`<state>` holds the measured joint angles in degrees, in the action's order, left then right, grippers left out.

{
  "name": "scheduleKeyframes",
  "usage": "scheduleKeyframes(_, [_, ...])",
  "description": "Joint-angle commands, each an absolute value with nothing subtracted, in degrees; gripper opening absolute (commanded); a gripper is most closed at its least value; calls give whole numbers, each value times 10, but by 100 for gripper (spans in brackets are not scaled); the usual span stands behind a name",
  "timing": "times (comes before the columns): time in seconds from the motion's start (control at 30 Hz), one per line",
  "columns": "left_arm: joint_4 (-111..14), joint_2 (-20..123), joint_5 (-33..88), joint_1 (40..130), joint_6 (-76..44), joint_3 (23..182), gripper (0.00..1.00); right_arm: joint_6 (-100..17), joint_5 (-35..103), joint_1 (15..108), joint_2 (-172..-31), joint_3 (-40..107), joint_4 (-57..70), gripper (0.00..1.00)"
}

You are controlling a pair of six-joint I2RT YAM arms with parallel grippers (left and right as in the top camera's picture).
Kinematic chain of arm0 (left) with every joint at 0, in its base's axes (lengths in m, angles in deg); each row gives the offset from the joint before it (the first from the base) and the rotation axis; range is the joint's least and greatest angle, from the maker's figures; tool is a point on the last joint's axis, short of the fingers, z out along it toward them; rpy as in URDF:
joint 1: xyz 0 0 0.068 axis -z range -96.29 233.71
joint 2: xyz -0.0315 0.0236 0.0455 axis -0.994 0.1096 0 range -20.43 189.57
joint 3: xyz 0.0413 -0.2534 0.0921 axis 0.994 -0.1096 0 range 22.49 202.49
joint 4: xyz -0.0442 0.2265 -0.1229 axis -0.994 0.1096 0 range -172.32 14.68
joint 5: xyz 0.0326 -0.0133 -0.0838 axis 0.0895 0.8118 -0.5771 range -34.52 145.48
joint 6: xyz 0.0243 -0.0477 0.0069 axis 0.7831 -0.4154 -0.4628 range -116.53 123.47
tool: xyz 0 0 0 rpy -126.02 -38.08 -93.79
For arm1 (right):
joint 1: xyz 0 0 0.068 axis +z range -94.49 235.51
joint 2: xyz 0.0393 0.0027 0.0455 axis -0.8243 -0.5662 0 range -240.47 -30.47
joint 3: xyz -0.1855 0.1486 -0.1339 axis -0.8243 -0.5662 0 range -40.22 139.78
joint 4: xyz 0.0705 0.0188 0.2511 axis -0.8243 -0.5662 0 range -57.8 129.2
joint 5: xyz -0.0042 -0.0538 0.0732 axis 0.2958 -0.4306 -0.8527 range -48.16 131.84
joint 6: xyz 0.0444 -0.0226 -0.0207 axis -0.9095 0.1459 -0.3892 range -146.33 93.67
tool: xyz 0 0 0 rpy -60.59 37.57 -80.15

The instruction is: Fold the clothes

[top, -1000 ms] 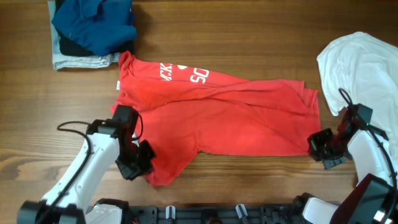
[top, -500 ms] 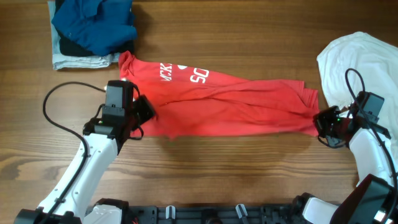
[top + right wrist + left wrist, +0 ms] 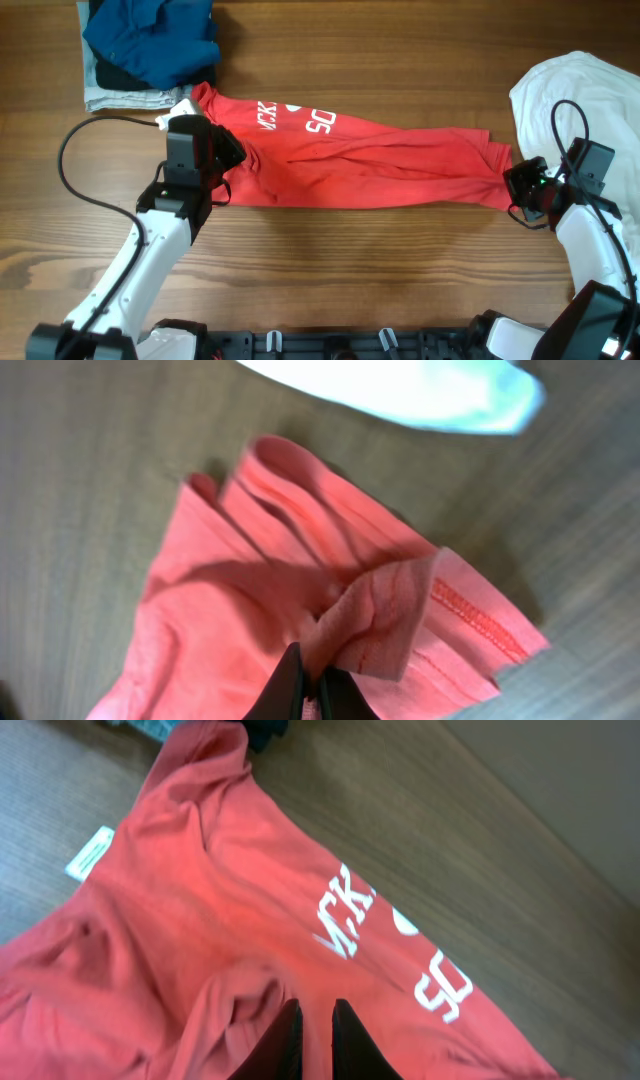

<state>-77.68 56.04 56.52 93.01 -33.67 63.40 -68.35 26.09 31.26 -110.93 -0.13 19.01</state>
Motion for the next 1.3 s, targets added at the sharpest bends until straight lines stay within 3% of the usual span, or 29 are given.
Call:
scheduleKeyframes(0.0, [-815,593,590,932,-330,641,12,-688,273,341,-1115,-3,222,4])
scheduleKeyframes(0.03, [-822,599,590,932,-330,641,13,-688,276,347,-1118,-3,230,4])
scheduleKeyframes(0.07, [-819,603,590,932,-330,641,20,-688,284,350,-1121,-3,233,4])
scheduleKeyframes(0.1, [-803,604,587,932,-330,641,54,-688,288,350,-1124,-3,233,4])
scheduleKeyframes(0.13, [-764,604,563,932,-330,641,59,-687,289,350,-1130,-3,233,15])
scheduleKeyframes(0.2, [-711,610,497,932,-330,641,64,-685,289,350,-1131,-3,235,47])
scheduleKeyframes(0.27, [-688,629,457,937,-338,641,65,-665,290,350,-1134,-3,243,49])
scheduleKeyframes(0.33, [-661,660,459,943,-366,641,64,-623,272,350,-1145,-2,249,78])
scheduleKeyframes(0.4, [-649,686,454,950,-380,641,63,-601,262,350,-1151,-1,237,91])
scheduleKeyframes(0.77, [-717,728,455,981,-391,641,64,-595,241,350,-1151,-1,225,88])
scheduleKeyframes(0.97, [-723,736,449,981,-394,641,34,-593,242,350,-1151,-1,220,88])
scheduleKeyframes(1.07, [-722,735,438,981,-394,641,4,-593,242,350,-1151,-1,218,88])
scheduleKeyframes(1.27, [-699,688,431,981,-394,663,4,-594,249,350,-1151,-1,219,86])
